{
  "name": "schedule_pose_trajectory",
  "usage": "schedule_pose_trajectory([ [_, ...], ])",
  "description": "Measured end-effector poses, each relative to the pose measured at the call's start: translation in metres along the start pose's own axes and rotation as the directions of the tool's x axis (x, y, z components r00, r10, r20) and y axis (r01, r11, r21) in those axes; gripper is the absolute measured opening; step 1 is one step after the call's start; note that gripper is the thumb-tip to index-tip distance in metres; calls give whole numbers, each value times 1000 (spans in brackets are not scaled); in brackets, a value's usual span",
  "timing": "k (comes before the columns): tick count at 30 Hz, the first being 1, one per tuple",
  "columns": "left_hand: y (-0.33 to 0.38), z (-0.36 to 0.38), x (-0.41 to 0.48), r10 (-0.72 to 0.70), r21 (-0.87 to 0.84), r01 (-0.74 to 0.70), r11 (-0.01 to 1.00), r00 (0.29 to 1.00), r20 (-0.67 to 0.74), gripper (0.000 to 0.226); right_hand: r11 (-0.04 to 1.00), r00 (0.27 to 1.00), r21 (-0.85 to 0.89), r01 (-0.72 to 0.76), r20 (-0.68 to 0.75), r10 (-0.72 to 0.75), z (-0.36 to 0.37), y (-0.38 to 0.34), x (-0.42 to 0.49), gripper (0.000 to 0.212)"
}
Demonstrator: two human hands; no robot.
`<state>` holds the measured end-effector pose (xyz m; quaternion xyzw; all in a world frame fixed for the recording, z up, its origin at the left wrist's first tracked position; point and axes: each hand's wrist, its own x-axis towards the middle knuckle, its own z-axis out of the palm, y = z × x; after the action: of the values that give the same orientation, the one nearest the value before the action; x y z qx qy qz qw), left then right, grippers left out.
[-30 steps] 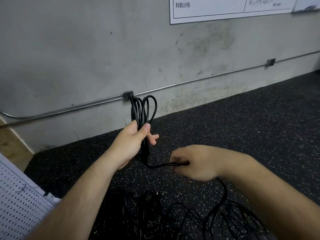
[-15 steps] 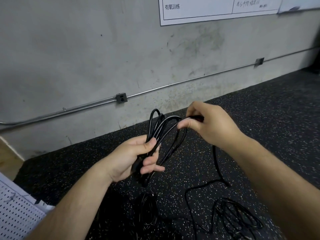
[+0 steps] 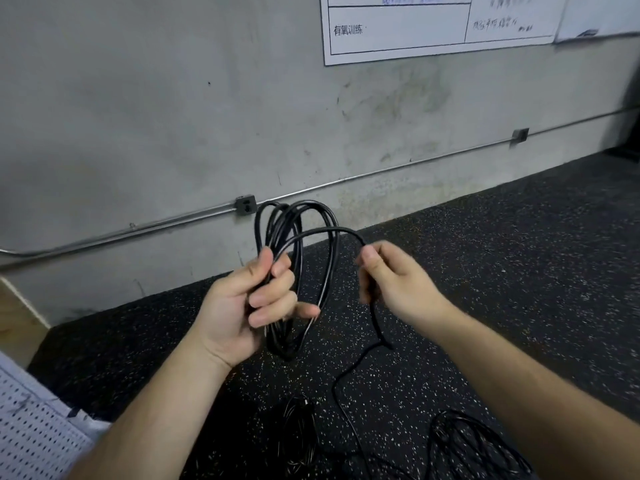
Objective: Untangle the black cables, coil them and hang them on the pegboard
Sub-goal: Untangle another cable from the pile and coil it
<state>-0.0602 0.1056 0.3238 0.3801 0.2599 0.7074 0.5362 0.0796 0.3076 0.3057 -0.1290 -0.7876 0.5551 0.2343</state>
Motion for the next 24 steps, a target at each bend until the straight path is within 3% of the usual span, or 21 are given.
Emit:
schedule_pose_trajectory([
  [4,5,-1,-1,69,-45,-71,996,996,-58,23,967,950,99,-237,231,209,24,16,-9,56],
  [7,6,0,-4,100,3,-101,995,985,-137,27,940,888,61,-336,353,294,39,32,-15,61],
  [9,9,1,-7,105,54,-97,994,977,-184,29,939,899,86,-333,330,288,43,34,-12,55],
  [13,13,-1,-12,80,86,-61,994,969,-233,27,866,969,434,-247,106,223,46,3,4,26],
  [15,13,-3,-13,37,30,-32,999,984,-172,25,908,974,360,-214,10,226,50,-11,7,30],
  [16,11,-4,-12,14,-15,-16,1000,994,-110,25,935,968,259,-241,-3,251,55,-16,6,40],
  [17,10,-4,-12,-8,-61,6,998,999,-45,25,941,959,186,-282,22,283,59,-20,3,64],
  [19,5,-3,-9,-50,-103,52,993,999,19,27,909,934,215,-358,69,352,66,-27,2,113],
  [20,2,-2,-9,-67,-79,68,995,998,9,26,896,930,251,-367,100,353,69,-33,1,120],
  [22,-2,-3,-9,-90,50,94,994,993,-75,29,905,946,276,-322,123,299,70,-42,0,106],
  [24,-3,-4,-10,-93,238,136,962,979,-184,34,948,979,251,-197,110,174,68,-50,-2,77],
])
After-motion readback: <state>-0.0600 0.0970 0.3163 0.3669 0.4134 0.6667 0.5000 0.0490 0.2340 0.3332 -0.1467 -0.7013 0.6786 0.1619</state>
